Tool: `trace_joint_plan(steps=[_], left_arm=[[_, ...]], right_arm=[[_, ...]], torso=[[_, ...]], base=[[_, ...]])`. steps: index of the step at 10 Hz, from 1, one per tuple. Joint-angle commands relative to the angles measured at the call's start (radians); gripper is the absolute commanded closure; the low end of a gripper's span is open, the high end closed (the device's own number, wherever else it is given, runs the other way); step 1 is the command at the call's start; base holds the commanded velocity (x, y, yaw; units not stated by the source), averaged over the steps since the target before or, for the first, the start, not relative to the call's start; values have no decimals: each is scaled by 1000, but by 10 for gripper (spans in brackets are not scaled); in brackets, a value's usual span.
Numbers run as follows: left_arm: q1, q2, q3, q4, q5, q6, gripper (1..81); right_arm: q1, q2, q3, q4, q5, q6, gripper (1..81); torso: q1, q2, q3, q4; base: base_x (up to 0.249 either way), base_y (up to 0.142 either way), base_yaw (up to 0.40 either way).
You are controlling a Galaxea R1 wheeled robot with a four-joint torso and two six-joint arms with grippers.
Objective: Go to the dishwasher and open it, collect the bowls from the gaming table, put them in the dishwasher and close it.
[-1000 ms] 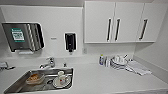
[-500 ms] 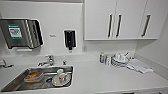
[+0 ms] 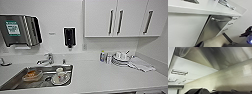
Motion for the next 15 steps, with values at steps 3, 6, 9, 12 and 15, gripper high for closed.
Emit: trace_joint_plan(steps=[3, 6, 9, 12, 15], left_arm=[[-69, -56, 20, 19, 13, 2, 10], [-69, -57, 22, 22, 11, 2, 10], [-69, -63, 26, 30, 5, 3, 10], [-69, -51, 22, 28, 0, 2, 10], [-69, -45, 17, 19, -4, 2, 10]], right_arm=[[115, -96, 86, 14, -38, 1, 10], [116, -102, 103, 13, -35, 1, 10], [133, -112, 126, 13, -35, 0, 10], [170, -120, 158, 20, -39, 6, 10], [233, -117, 163, 37, -78, 60, 10]], torso=[[108, -170, 0, 0], [167, -268, -107, 0], [160, -260, -96, 0], [173, -278, -114, 0], [174, -277, -114, 0]], base=[[0, 0, 0], [0, 0, 0], [0, 0, 0], [29, 0, 0], [0, 0, 0]])
